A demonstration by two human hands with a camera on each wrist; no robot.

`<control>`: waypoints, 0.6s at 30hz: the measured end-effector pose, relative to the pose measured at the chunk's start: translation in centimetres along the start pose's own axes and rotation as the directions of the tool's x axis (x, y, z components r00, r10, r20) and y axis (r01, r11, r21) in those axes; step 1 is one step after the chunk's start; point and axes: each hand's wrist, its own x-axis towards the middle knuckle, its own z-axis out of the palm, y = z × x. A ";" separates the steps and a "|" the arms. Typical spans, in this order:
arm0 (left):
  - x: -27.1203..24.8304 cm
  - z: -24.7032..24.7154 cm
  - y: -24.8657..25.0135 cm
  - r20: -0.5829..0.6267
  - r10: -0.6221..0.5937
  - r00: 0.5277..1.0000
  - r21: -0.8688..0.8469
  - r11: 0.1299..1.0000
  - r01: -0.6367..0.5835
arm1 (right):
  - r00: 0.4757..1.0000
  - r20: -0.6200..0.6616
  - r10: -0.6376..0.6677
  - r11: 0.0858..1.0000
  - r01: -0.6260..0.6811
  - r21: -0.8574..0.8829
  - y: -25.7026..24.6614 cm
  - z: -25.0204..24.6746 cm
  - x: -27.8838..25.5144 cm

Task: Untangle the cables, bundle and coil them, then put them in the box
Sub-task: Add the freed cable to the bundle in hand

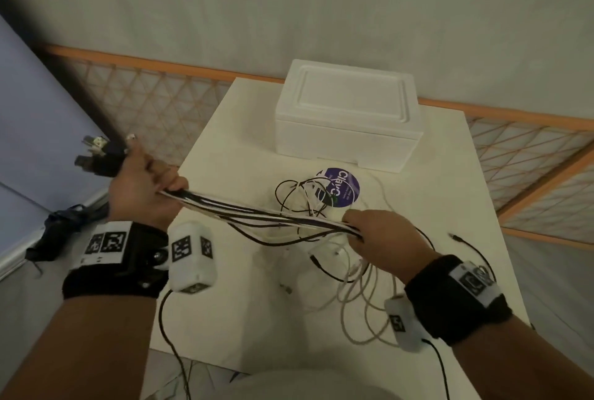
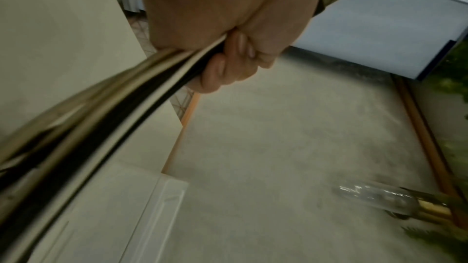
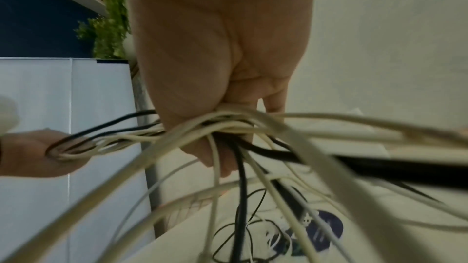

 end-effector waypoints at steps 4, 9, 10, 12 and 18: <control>0.5 -0.4 -1.2 -0.015 -0.045 0.999 0.173 0.984 0.047 | 0.999 -0.047 0.022 0.995 -0.027 -0.098 0.7 -0.3 -0.6; 0.6 -1.3 -3.8 -0.063 -0.155 0.986 0.201 0.965 0.165 | 0.950 0.258 0.176 0.984 -0.167 -0.057 1.2 1.3 -0.9; 0.4 -1.5 -4.4 -0.048 -0.185 0.982 0.205 0.960 0.191 | 0.917 0.355 0.179 0.981 -0.193 0.003 1.2 1.3 -1.0; 0.0 -1.9 -5.2 -0.006 -0.246 0.969 0.228 0.943 0.241 | 0.835 0.524 0.166 0.970 -0.234 0.065 1.2 0.8 -1.0; -0.3 -2.5 -6.7 0.049 -0.380 0.924 0.304 0.887 0.348 | 0.989 0.091 0.119 0.987 -0.128 0.102 -2.7 -1.6 2.6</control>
